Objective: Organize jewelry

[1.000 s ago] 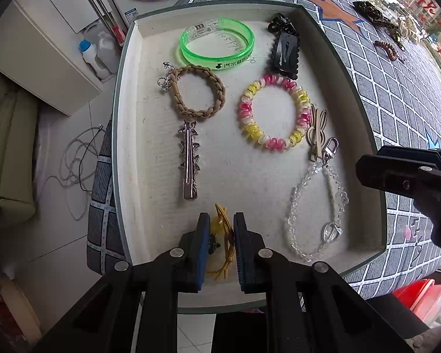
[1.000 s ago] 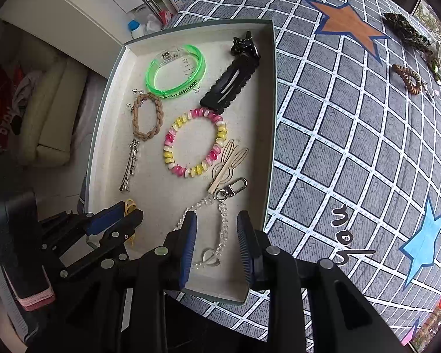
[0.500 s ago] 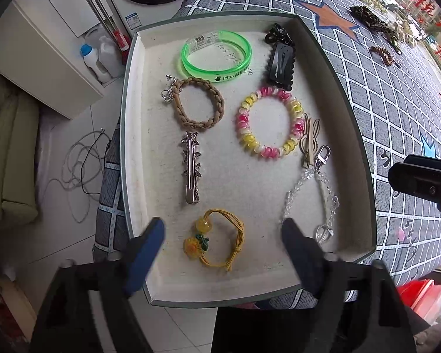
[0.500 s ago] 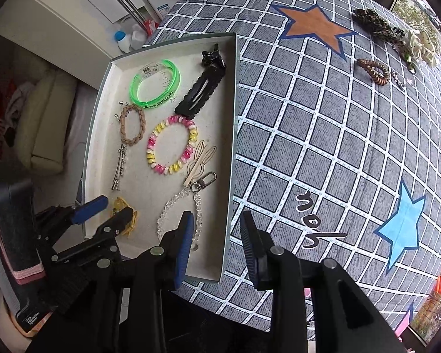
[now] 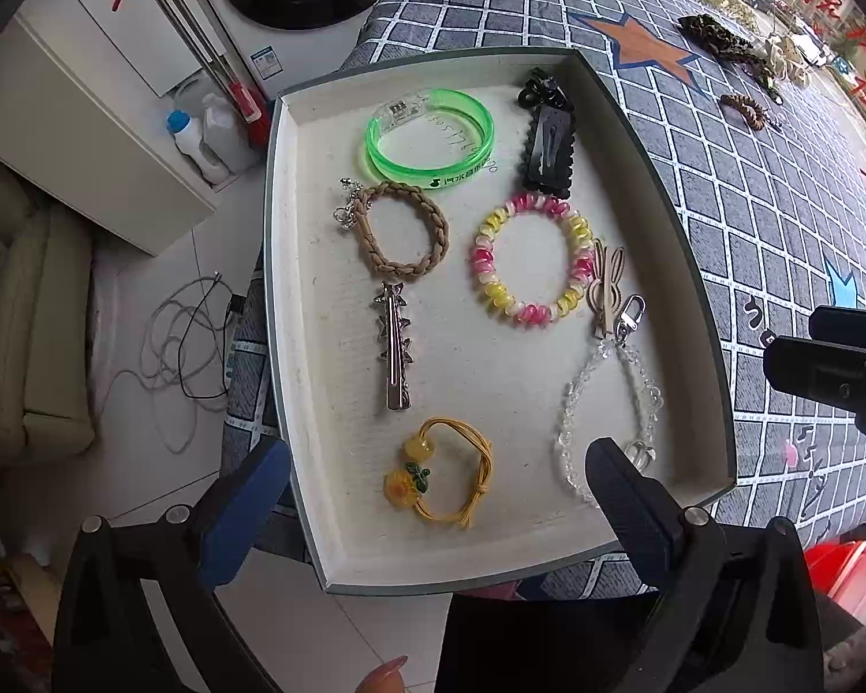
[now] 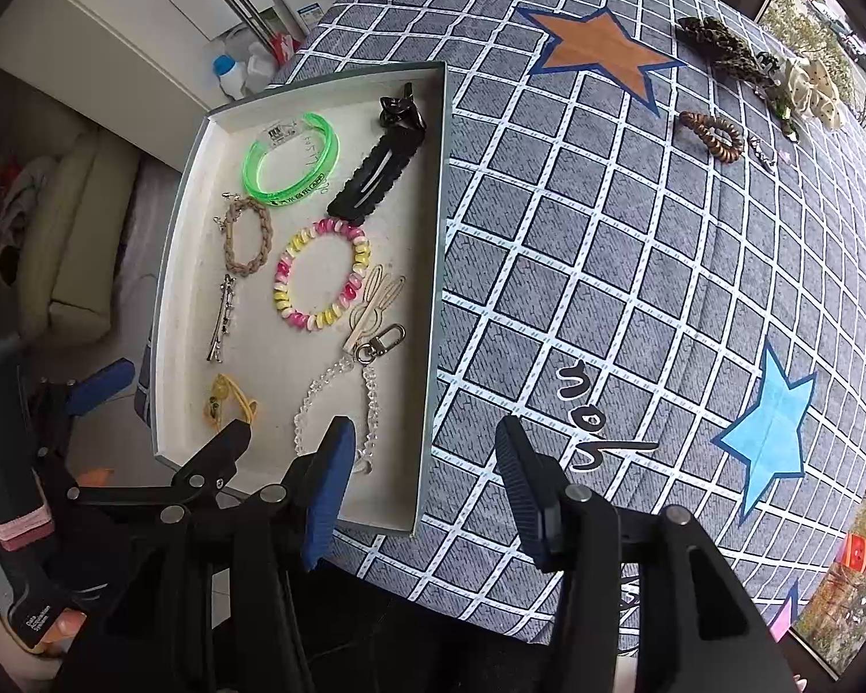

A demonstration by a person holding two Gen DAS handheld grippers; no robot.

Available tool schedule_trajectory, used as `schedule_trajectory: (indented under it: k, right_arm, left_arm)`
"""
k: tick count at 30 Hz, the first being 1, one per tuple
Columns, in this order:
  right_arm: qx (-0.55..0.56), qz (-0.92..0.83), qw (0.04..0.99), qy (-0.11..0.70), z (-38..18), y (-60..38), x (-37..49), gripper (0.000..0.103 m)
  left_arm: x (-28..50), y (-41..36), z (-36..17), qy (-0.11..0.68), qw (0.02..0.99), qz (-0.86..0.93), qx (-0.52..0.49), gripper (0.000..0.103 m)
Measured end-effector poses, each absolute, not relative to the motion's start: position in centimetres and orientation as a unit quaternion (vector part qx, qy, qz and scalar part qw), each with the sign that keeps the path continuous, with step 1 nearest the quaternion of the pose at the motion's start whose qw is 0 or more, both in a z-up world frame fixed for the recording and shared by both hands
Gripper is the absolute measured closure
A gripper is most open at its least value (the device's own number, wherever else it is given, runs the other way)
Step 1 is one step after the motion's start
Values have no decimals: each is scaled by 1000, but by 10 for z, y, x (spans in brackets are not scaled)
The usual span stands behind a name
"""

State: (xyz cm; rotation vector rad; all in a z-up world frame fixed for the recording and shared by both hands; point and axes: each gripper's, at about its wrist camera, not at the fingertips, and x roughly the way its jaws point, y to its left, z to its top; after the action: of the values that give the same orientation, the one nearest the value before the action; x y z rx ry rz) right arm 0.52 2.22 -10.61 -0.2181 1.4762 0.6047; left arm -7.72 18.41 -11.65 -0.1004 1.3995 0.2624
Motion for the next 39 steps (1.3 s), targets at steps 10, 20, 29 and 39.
schedule_trajectory:
  k: [10,20,29,39]
  right_arm:
    - [-115,267,702,650,-96,25,5,22]
    - [-134,268,719,627,-75,23,8,16]
    - [-146,290,722,611,-50,21,5,0]
    - [-175,293,722,602,-16,13,3,0]
  left_arm:
    - [-80,186,-99,632,761,141,-28,0]
    - [-85,188,-76,622,767,147,-52,0]
    - [-91,184,-51,612,772,164,-58,0]
    - [-97,175,-14,613,774,139,-84,0]
